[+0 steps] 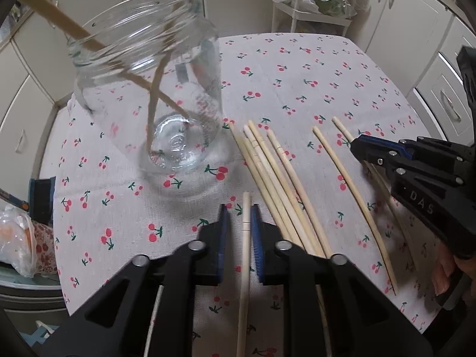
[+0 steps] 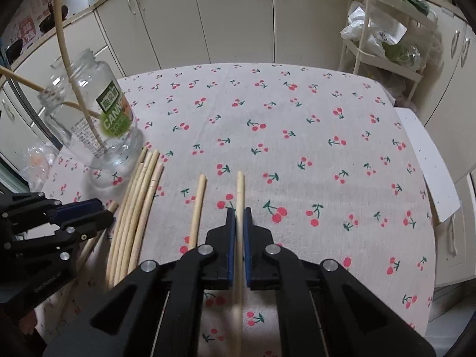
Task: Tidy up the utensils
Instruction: 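Close the left gripper on a single chopstick beside the pile, then lift both held chopsticks and carry them above the glass jar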
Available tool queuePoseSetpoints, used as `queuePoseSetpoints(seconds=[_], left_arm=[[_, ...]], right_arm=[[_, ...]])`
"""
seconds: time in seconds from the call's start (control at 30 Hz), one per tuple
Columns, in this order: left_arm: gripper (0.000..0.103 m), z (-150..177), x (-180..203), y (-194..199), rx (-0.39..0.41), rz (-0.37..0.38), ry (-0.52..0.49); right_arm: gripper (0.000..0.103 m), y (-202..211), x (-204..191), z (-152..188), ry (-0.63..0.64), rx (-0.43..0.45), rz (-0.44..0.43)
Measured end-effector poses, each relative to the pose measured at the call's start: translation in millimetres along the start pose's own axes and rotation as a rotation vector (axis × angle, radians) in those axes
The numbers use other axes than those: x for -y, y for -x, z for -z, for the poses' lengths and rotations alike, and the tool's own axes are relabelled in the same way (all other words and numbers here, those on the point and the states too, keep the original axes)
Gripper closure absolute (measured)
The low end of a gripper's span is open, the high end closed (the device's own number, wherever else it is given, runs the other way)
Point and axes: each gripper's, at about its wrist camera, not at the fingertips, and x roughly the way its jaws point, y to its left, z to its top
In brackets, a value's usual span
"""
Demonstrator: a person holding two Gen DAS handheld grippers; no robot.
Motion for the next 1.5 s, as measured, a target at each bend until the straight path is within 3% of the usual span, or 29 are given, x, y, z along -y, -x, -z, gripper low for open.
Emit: queuePoseSetpoints(seconds=[0.3, 0.4, 0.6, 0.73, 1.07, 1.33, 1.5], left_arm=[[0.098, 12, -15, 17, 0.025, 0.097, 0.059], [0.098, 17, -26, 43, 0.101, 0.139, 0.086], [0.098, 22, -43, 112, 0.345, 0.194, 0.142], [0.098, 17, -60, 153, 0.51, 0.194, 0.196], [0.098, -24, -113, 221, 0.89, 0.223, 0.383], [0.098, -72, -129, 210, 1.004, 0.173, 0.447], [0.098, -86, -141, 199, 1.063, 0.138, 0.503]], right_arm=[[0.097, 20, 14, 14, -0.13, 0.006, -0.153], [0.097, 41, 16, 12, -0.188, 0.084, -0.245], [0.097, 94, 0, -1, -0.26, 0.359, -0.384], [0.097, 126, -21, -16, -0.257, 0.561, -0.407], [0.097, 153, -55, -69, -0.292, 0.83, -0.449], [0.097, 131, -71, -106, -0.31, 0.889, -0.417], [0.097, 118, -81, -119, -0.273, 0.922, -0.368]])
